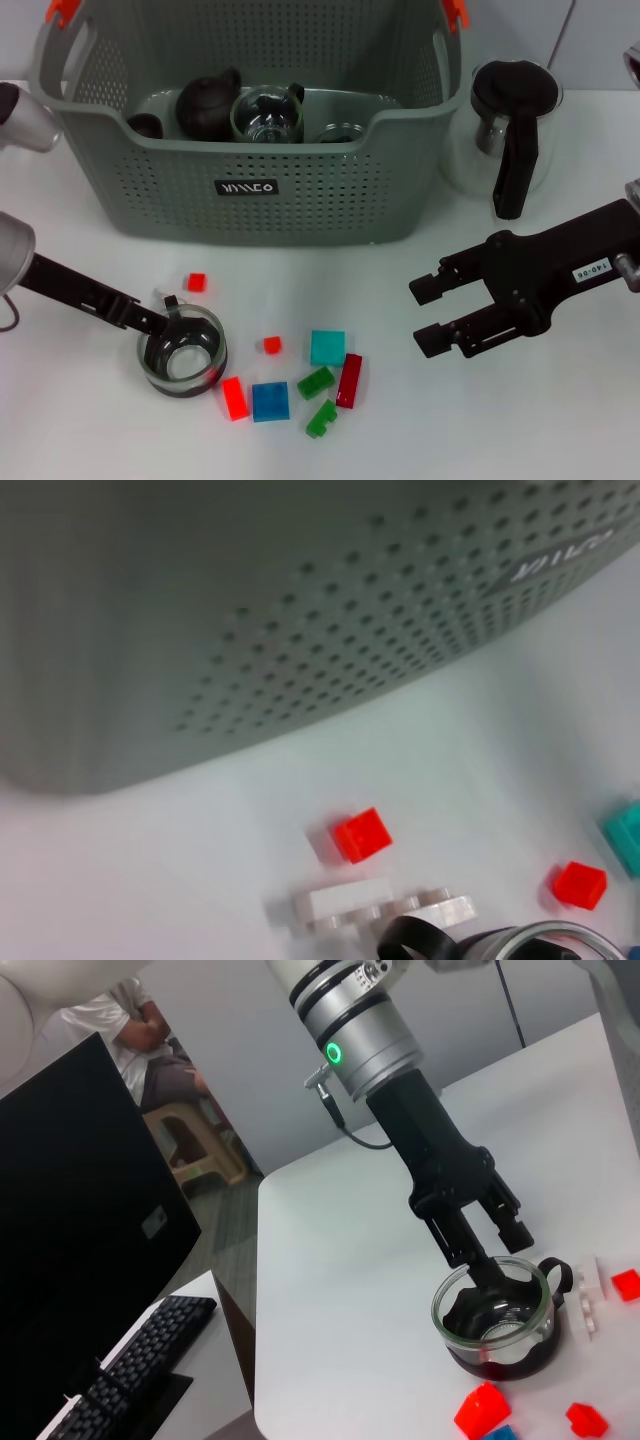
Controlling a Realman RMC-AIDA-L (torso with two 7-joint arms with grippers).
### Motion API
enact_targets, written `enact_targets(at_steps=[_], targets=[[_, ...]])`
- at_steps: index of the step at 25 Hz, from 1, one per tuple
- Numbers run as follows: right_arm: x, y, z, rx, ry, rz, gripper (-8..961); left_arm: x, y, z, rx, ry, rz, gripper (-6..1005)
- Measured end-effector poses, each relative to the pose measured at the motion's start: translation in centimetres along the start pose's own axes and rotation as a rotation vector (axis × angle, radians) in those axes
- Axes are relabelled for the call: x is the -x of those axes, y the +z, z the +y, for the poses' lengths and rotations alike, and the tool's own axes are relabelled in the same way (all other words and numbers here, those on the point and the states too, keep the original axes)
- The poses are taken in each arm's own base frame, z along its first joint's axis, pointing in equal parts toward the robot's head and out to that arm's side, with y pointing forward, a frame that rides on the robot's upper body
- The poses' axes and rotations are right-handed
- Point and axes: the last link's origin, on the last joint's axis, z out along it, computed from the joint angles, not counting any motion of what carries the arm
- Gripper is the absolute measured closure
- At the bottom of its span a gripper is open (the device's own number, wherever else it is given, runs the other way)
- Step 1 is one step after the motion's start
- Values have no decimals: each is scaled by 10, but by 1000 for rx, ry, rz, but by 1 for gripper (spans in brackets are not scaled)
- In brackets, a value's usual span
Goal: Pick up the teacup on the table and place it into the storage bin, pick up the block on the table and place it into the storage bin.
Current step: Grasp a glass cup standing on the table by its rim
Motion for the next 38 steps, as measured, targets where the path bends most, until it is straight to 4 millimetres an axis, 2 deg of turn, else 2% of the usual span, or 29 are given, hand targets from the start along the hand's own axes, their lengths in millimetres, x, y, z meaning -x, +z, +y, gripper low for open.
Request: enact_targets(at_steps=[11,38], targets=[[-2,-1,-1,-11,1,-8,193,-6,13,5,5,36,-41,235],[-1,-1,-3,-27,2,-14,193,-17,19,11,-20,115,-65,237]])
